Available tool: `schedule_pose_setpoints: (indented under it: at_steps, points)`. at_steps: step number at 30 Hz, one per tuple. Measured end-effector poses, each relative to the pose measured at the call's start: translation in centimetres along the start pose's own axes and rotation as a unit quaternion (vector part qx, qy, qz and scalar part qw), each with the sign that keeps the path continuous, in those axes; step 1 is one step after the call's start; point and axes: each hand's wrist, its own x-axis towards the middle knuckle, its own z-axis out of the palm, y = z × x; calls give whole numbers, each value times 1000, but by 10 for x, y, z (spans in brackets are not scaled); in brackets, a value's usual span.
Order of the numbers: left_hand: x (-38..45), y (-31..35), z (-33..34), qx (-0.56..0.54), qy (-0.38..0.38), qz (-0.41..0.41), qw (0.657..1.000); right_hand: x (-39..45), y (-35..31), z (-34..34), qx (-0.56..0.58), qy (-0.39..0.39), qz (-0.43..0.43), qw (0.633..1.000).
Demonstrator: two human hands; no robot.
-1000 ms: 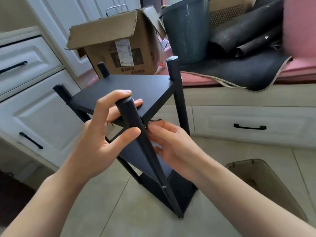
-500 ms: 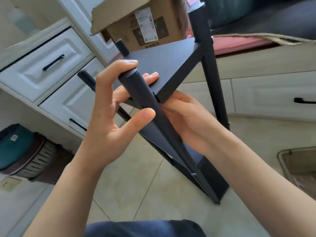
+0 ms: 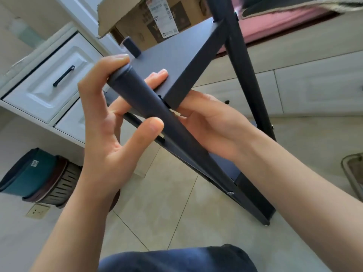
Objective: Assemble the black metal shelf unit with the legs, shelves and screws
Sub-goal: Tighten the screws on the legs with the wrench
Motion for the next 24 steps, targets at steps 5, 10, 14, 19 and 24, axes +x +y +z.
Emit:
schedule_pose_setpoints:
  at_steps: [5,10,14,19,24]
  points:
    - [-1,0,1,-1,4,-32,999,8,-2,-1,7,-11,8,1000]
    - [-1,-2,2,6,9,-18,1000,11,-5,0,4,-17,12,1000]
    - [-2,-2,1,4,9,-14,1000,7,-3,4,3,-12,8,1000]
    - [-2,-3,1,1,14,0,1000,1,-7,6,-7,-4,0,1000]
    - [-1,-3,2,-12,21,2,1000,-11,-8,6,-25,74,4,997]
